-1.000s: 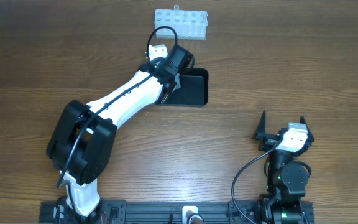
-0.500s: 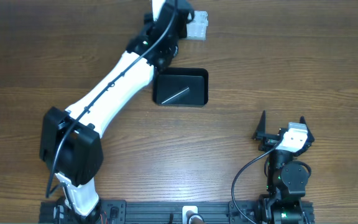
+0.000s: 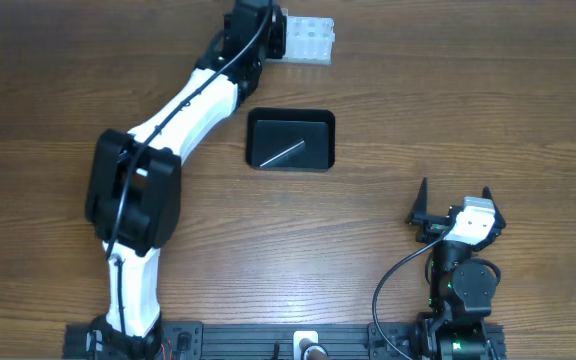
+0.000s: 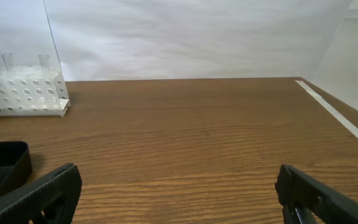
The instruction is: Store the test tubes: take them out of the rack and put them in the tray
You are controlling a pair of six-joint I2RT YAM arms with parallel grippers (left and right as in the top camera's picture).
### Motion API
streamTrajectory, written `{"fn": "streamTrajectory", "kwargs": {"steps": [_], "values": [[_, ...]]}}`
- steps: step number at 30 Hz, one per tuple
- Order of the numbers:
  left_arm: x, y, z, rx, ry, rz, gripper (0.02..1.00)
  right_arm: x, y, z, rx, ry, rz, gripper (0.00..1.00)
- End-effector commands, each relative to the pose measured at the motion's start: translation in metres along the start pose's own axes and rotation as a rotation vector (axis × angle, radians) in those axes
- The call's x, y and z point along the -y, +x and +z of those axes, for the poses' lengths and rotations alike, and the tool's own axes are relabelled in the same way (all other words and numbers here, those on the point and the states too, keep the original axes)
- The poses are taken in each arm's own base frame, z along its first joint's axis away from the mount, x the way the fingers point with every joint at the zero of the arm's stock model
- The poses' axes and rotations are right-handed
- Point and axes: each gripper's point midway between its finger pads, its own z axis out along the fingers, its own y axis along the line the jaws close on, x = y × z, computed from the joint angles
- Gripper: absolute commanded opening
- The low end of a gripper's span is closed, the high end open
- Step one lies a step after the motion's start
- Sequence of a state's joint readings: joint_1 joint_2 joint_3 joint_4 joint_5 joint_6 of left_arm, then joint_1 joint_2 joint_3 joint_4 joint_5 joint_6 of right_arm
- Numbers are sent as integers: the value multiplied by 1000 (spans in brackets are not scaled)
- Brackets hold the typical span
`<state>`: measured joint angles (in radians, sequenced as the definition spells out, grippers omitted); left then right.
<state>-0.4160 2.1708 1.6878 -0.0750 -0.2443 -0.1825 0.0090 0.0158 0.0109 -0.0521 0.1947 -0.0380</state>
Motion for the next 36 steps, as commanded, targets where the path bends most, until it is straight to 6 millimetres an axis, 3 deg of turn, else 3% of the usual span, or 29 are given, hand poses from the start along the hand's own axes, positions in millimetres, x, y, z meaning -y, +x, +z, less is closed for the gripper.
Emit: {"fn": "streamTrajectory", "kwargs": {"steps": [1,20,36], "values": [[15,-7,18,25,87,55,654,3,1,0,3,17,-3,993],[18,2,51,77,96,41,649,3,1,0,3,17,-3,993],[24,-7,56,128,157,28,597,3,1,0,3,17,-3,991]]}}
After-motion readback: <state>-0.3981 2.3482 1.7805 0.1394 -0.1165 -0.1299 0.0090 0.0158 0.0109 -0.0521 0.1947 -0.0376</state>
